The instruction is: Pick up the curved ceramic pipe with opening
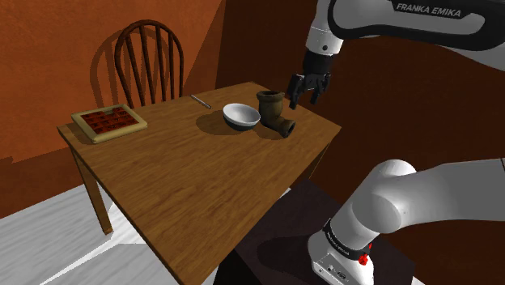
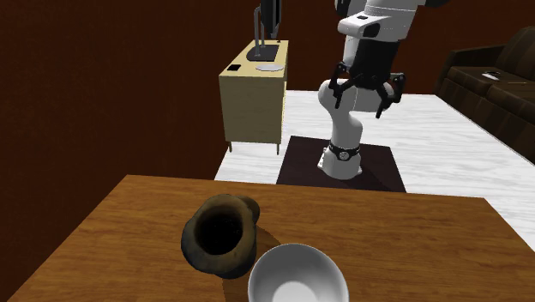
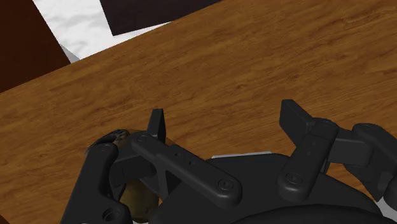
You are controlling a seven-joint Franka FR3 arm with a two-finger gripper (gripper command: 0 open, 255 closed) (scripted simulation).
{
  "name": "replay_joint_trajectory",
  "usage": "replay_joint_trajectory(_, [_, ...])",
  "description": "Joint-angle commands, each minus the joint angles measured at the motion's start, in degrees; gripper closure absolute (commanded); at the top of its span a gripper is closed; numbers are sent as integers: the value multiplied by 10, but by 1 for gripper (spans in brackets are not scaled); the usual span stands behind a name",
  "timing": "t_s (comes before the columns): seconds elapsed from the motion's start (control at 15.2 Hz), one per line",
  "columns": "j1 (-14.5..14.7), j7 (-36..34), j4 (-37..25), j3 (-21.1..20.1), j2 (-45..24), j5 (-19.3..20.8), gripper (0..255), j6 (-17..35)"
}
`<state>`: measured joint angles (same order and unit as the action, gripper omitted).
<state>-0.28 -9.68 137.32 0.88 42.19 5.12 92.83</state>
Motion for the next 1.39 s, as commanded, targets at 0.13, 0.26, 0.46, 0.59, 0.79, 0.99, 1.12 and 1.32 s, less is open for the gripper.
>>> replay_joint_trajectory(0.13, [-9,6,-23,14,-44,5,0,17])
replay_joint_trajectory(0.26, [-16,12,-48,29,-88,9,0,32])
replay_joint_trajectory(0.46, [-27,21,-90,49,-154,11,0,50])
replay_joint_trajectory(0.59, [-33,28,-122,63,-198,9,0,59])
replay_joint_trajectory(0.79, [-42,40,-173,82,-265,4,0,68])
replay_joint_trajectory(0.99, [-51,53,-230,100,-332,-7,0,71])
replay_joint_trajectory(1.12, [-58,63,-272,112,-378,-16,0,70])
replay_joint_trajectory(1.32, [-71,77,-341,127,-448,-34,0,63])
